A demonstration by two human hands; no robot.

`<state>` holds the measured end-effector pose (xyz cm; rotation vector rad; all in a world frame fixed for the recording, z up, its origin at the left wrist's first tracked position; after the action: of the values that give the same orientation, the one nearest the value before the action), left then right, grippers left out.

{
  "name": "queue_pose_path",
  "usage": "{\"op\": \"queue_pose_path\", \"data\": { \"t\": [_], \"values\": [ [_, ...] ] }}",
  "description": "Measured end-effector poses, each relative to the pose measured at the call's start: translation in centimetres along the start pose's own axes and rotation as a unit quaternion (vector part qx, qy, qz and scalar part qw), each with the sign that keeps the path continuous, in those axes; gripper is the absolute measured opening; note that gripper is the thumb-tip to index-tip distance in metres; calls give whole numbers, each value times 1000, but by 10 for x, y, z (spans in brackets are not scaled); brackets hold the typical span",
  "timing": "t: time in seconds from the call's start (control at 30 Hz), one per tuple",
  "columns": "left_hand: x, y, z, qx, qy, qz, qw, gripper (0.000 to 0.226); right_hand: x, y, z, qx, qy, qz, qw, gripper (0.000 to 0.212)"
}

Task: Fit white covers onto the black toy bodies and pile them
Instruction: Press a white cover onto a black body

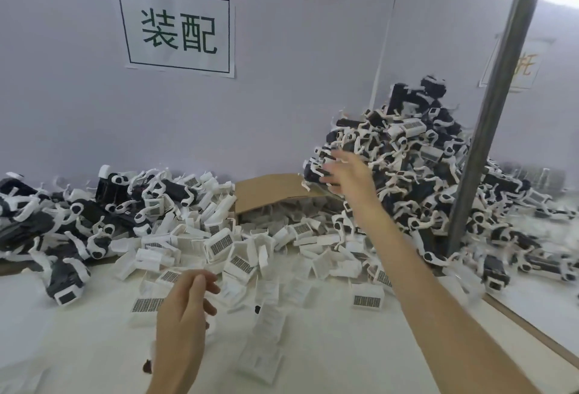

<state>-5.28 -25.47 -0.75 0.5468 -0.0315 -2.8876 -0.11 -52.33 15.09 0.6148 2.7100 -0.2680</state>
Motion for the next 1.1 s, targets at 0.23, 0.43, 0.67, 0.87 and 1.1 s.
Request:
{"op": "queue_pose_path", "data": {
  "t": [0.23, 0.43, 0.67, 0.87, 1.1],
  "values": [
    [2, -1, 7, -46, 14, 3, 999, 26, 96, 57, 130, 217, 54, -109, 969, 44],
    [0, -4, 14, -70, 7, 33, 997, 27, 110, 62, 144, 368, -9, -198, 909, 33],
    [-10, -16, 1, -125, 4, 62, 990, 19, 113, 57, 142, 260, -15, -167, 951, 26],
    [-19, -25, -10, -177, -13, 35, 983, 27, 110, 57, 134, 161, -18, -81, 983, 21],
    [-48, -56, -10, -168, -73, 92, 979, 58, 101, 50, 131, -23, 155, -60, 986, 49]
  ]
}}
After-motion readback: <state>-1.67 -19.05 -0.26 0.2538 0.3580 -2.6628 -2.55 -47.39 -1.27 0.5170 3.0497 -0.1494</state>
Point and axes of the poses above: each hand's wrist, its own x-axis away from the middle knuckle, its own y-axis out of the palm, z = x × y, the point moved 1 cm from there along -x, towards the middle knuckle, and after that the axes turned 2 degrees about y, right-handed, at the moved point
